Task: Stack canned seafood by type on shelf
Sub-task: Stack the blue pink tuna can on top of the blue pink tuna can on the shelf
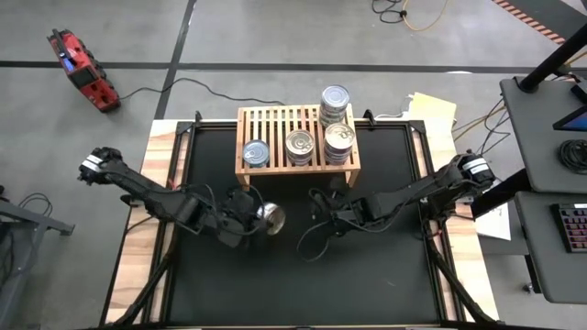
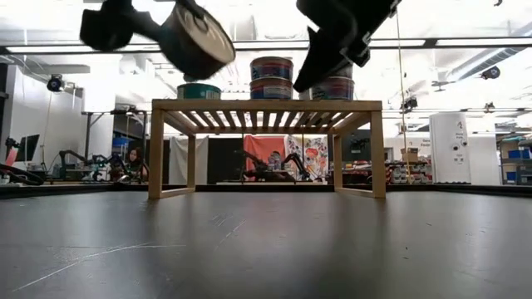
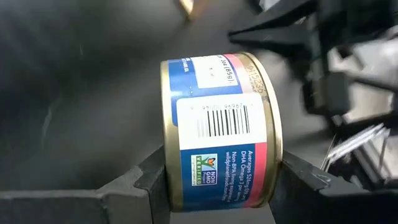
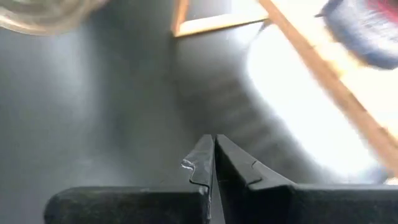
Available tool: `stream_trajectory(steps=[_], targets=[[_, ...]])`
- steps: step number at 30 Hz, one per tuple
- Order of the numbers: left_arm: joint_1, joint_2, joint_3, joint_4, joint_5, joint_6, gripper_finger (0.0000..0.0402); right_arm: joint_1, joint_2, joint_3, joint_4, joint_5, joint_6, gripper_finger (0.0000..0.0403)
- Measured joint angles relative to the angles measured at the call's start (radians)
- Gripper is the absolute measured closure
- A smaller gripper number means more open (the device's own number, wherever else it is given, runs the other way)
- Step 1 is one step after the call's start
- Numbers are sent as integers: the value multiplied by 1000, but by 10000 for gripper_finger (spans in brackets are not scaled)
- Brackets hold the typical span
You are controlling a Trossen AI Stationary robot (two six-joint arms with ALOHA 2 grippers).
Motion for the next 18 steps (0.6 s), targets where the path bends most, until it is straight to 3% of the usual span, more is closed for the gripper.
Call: stream_trajectory(steps=[2,9,18], targets=[[9,-38,1,0,-36,26,224,-9,-9,0,3,36,18,394],[45,-107,93,1,-136,144,224,-19,-78,-1,3,-28,18,394],[200,-107,251,-46,-139,286,224,-38,-293,-1,-62,-81,80,394]])
